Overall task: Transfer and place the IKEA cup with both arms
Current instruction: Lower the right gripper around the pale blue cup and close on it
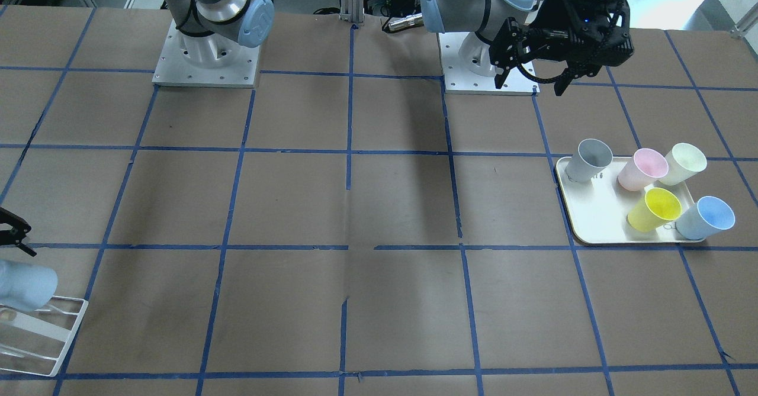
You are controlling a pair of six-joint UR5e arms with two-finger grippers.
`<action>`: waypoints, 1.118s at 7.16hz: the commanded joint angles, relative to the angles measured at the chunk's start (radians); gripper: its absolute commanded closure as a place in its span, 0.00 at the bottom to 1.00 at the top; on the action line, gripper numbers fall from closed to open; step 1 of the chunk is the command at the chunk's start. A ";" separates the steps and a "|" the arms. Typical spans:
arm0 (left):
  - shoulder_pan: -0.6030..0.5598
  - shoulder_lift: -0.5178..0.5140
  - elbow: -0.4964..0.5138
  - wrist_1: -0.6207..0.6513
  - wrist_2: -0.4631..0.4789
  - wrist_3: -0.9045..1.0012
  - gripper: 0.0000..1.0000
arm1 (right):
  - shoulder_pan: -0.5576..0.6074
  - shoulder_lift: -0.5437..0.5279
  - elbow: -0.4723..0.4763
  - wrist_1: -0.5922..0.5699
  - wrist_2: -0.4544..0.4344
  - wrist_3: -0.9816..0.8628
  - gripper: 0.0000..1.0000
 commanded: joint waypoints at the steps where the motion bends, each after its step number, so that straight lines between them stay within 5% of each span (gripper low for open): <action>1: 0.006 -0.014 0.000 0.008 -0.003 0.011 0.00 | 0.002 0.008 0.002 -0.013 0.000 0.087 0.00; 5: 0.007 -0.017 0.000 0.009 -0.005 0.012 0.00 | 0.003 0.011 0.004 -0.002 0.000 0.122 0.06; 7: 0.006 -0.017 0.000 0.009 -0.005 0.012 0.00 | 0.002 0.008 0.004 -0.002 0.000 0.120 0.50; 8: 0.007 -0.019 0.000 0.009 -0.005 0.012 0.00 | 0.002 0.005 0.002 0.001 0.000 0.119 0.60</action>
